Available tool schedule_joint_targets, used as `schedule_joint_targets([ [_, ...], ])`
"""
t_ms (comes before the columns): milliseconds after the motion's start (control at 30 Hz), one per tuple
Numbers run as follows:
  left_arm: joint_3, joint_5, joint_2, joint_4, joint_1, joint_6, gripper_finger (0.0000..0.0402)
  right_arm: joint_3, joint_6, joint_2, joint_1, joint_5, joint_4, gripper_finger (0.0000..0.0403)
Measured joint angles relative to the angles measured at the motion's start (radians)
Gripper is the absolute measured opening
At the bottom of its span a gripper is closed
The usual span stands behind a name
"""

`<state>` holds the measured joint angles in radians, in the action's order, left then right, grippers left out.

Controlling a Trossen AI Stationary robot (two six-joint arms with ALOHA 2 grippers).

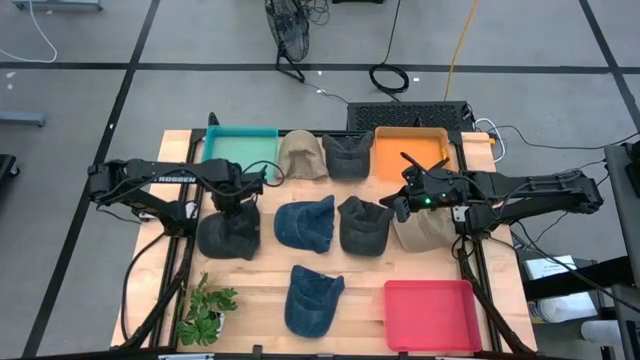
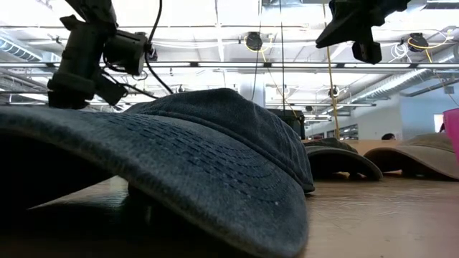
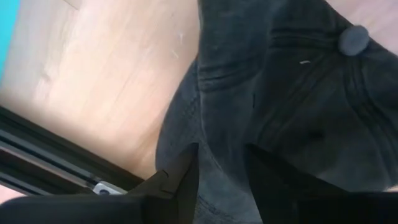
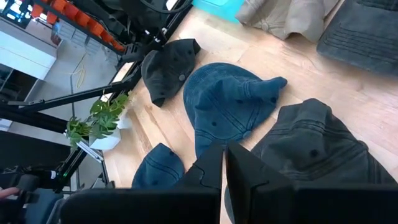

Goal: Pick & Place hat
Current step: Put the bottom left black cap into the green bin

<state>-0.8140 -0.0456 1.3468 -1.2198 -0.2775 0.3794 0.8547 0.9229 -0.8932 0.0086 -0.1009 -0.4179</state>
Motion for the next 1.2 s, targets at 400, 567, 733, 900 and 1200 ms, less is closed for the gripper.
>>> schedule_joint_targets([
  [400, 0.021, -0.029, 0.0, 0.071, 0.003, 0.068, 0.014, 0.0, 0.0, -0.003, 0.0, -0.001, -0.001, 0.0],
  [567, 0.021, 0.012, 0.0, 0.086, 0.005, 0.1, 0.014, 0.0, 0.0, -0.005, 0.0, -0.001, -0.004, 0.0],
  [733, 0.021, 0.019, 0.0, 0.097, 0.004, 0.103, 0.0138, 0.0, 0.0, -0.004, 0.0, -0.001, -0.005, 0.0],
  [900, 0.021, 0.021, 0.0, 0.097, 0.004, 0.128, 0.0095, 0.0, 0.0, -0.005, 0.0, -0.001, -0.005, 0.0],
  [1200, 0.021, 0.02, 0.0, 0.105, 0.004, 0.117, 0.0008, 0.0, 0.0, -0.005, 0.0, -0.002, -0.005, 0.0],
])
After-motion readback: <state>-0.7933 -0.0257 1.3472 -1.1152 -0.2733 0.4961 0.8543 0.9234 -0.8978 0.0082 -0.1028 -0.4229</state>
